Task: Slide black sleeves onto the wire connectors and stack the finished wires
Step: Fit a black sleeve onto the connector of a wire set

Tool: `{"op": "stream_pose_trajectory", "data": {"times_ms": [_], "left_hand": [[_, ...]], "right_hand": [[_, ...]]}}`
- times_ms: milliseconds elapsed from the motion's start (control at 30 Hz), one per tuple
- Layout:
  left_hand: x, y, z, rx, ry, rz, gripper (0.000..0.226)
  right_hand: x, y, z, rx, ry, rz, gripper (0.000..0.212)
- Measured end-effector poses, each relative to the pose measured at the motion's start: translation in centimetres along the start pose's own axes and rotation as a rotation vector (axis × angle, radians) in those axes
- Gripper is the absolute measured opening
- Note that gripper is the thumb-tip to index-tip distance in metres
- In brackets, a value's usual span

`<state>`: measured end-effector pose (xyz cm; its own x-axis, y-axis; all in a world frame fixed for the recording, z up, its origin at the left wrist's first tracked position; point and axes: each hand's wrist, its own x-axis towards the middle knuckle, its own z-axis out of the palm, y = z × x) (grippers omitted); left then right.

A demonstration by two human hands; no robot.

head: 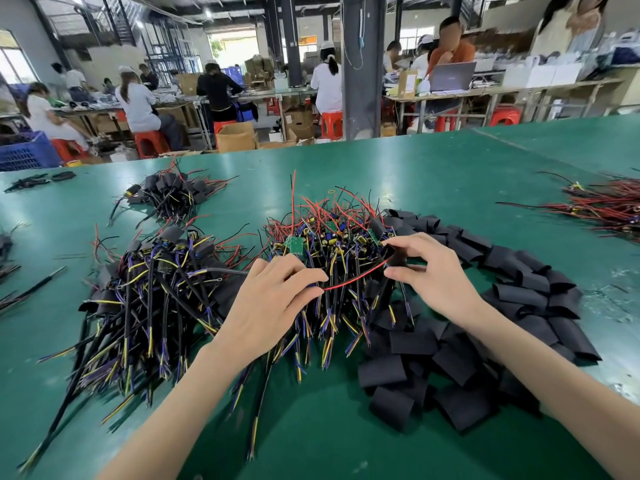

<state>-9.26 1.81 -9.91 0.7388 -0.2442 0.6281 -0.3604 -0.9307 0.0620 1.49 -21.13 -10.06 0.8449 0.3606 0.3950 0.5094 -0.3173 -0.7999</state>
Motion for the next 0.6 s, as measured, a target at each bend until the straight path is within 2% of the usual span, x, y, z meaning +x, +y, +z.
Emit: {"op": "stream_pose_trajectory", "data": {"times_ms": [200,300,400,500,600], "left_hand": [[0.1,0.1,0.0,0.057,-0.013,0.032,0.029],[0.1,0.0,0.0,0.053,-0.038,0.0,0.03],[0.1,0.1,0.0,0.009,-0.081,-0.097,0.035],[-0.1,0.2,0.3,-0.15,-0.149,-0.239,0.046],[-0.3,0.6,1.2,-0.248,-0.157,-0.262,0.053]], "right_hand": [[0.2,0.4,-0.3,0.034,-0.024,0.015,0.045],[0.1,0.2,-0.4,0.013,-0.025,-0.067,0.046],[0.0,0.1,-0.2,-0.163,-0.017,-0.242,0.041],[-0.3,0.1,0.2,-0.397,0.022,-0.419,0.041],[-0.8,0.2,1.0,-0.563,0.058,-0.52,0.046]]}}
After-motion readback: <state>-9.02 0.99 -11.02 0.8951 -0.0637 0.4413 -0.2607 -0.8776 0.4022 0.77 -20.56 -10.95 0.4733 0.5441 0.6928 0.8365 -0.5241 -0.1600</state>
